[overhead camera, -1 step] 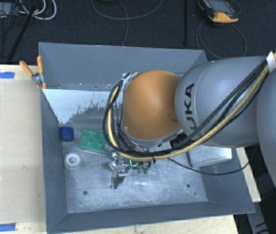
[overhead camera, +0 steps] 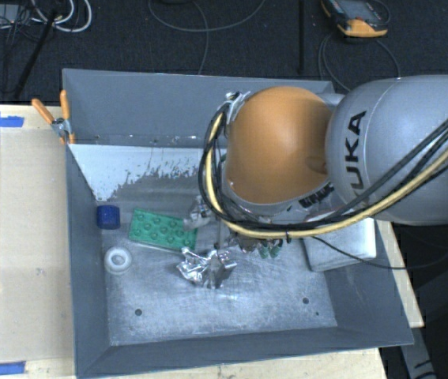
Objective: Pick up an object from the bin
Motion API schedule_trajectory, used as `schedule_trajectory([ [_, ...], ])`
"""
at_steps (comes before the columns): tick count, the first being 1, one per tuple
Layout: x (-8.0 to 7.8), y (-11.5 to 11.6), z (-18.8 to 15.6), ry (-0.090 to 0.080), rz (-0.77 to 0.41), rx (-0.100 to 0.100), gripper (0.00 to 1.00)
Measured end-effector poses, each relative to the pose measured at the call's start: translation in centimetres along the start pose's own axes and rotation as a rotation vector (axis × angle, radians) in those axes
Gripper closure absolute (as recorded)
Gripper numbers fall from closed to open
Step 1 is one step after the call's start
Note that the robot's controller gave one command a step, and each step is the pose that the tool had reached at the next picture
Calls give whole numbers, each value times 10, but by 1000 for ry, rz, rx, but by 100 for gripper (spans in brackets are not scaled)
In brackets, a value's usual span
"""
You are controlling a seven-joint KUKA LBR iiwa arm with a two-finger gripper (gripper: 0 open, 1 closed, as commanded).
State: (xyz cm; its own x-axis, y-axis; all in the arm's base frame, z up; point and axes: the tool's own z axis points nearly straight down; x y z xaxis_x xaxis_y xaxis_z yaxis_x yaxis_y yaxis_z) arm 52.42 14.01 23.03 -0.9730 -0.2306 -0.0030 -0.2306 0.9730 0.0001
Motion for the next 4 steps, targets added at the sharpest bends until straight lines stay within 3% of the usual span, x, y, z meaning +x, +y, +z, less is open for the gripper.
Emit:
schedule_trajectory([
  [1, -17, -67, 134, 11, -225, -2, 0],
  [2, -19, -66, 130, 6, -222, -2, 100],
  [3, -19, -66, 130, 6, -221, -2, 0],
  [4, -19, -65, 130, 6, -220, -2, 100],
])
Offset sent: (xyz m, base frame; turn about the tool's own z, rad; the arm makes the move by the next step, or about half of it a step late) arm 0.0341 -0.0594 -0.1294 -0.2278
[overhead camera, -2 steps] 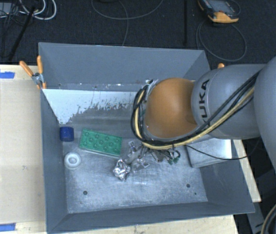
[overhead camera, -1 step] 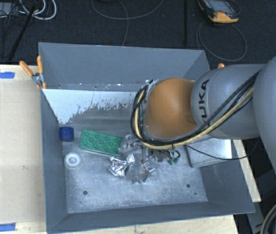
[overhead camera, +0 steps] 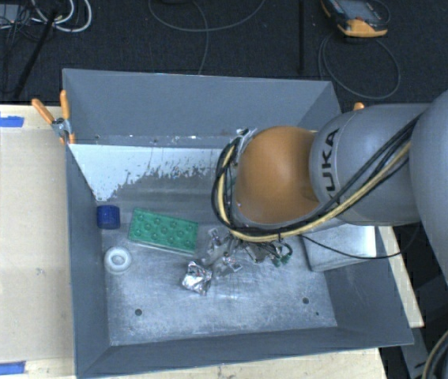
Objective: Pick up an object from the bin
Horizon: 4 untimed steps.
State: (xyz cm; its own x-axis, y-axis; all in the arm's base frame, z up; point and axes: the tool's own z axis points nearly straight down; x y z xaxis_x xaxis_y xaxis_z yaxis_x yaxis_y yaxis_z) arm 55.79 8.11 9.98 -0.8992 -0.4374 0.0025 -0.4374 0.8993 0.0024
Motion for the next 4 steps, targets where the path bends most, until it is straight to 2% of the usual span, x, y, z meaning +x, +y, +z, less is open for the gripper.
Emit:
schedule_trajectory([
  [1, 0, 0, 0, 0, 1, 0, 0],
  [2, 9, 31, 26, -11, 13, 7, 0],
  [3, 7, 31, 23, -19, 16, 4, 100],
  [4, -4, 33, -109, -11, -26, 5, 100],
])
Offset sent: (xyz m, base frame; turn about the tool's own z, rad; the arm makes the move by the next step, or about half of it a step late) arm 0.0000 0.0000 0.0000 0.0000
